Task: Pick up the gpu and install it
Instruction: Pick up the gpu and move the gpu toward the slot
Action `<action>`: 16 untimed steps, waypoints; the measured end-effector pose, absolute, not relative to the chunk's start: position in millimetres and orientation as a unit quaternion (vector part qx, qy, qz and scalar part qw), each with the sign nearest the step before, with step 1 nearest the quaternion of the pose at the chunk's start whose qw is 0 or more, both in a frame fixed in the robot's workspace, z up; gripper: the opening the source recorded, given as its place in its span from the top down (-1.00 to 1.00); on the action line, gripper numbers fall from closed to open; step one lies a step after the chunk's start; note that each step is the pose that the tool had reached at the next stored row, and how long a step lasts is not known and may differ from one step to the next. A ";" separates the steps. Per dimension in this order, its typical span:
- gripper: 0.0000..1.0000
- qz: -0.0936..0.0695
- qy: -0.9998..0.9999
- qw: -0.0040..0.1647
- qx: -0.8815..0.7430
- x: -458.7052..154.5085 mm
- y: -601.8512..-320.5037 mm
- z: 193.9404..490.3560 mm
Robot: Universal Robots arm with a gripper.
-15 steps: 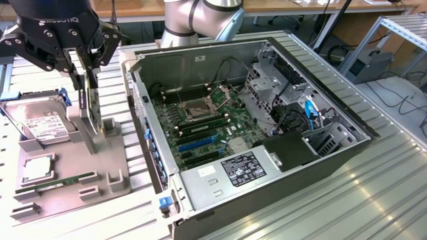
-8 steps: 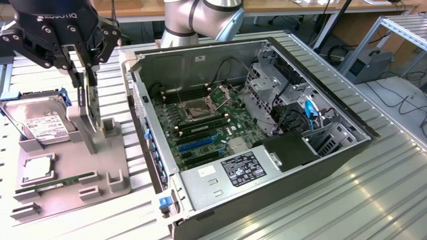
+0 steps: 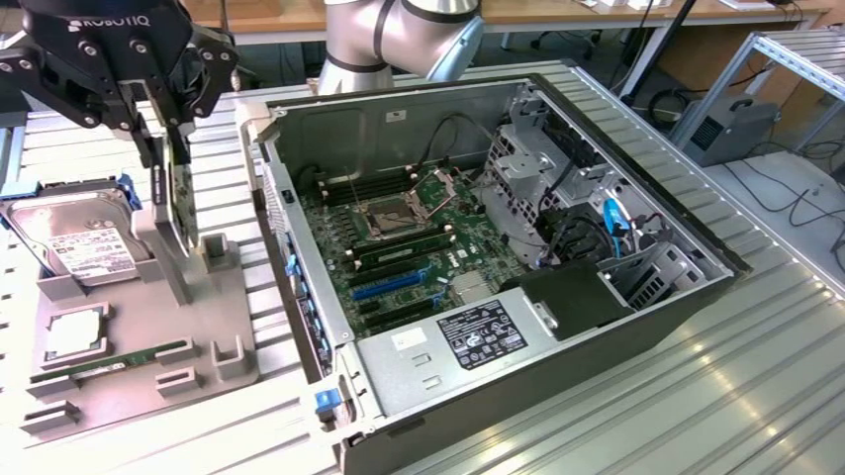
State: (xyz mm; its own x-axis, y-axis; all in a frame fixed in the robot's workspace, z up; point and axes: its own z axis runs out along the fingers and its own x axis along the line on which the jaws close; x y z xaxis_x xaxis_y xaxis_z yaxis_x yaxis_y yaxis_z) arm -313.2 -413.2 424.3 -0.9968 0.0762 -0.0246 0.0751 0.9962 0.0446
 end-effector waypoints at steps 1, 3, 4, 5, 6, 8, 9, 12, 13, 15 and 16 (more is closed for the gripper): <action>0.46 0.022 0.999 0.013 0.038 -313.2 -413.2 425.0; 0.46 0.022 0.999 0.013 0.038 -313.2 -413.2 426.5; 0.46 0.022 0.999 0.013 0.038 -313.2 -413.2 427.2; 0.46 0.022 0.999 0.013 0.038 -313.2 -413.2 427.8; 0.46 0.022 0.999 0.013 0.038 -313.2 -413.2 428.5; 0.46 0.022 0.999 0.013 0.038 -313.2 -413.2 429.8; 0.46 0.022 0.999 0.013 0.038 -313.2 -413.2 430.8; 0.46 0.022 0.999 0.013 0.038 -313.2 -413.2 433.1; 0.46 0.022 0.999 0.013 0.038 -313.2 -413.2 433.8; 0.46 0.022 0.999 0.013 0.038 -313.2 -413.2 435.2; 0.46 0.022 0.999 0.013 0.038 -313.3 -413.2 435.8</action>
State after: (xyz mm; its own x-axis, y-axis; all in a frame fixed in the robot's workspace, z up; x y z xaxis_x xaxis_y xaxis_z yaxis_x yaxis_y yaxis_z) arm -313.3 -413.2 435.8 -0.9968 0.0762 -0.0246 0.0751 0.9962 0.0446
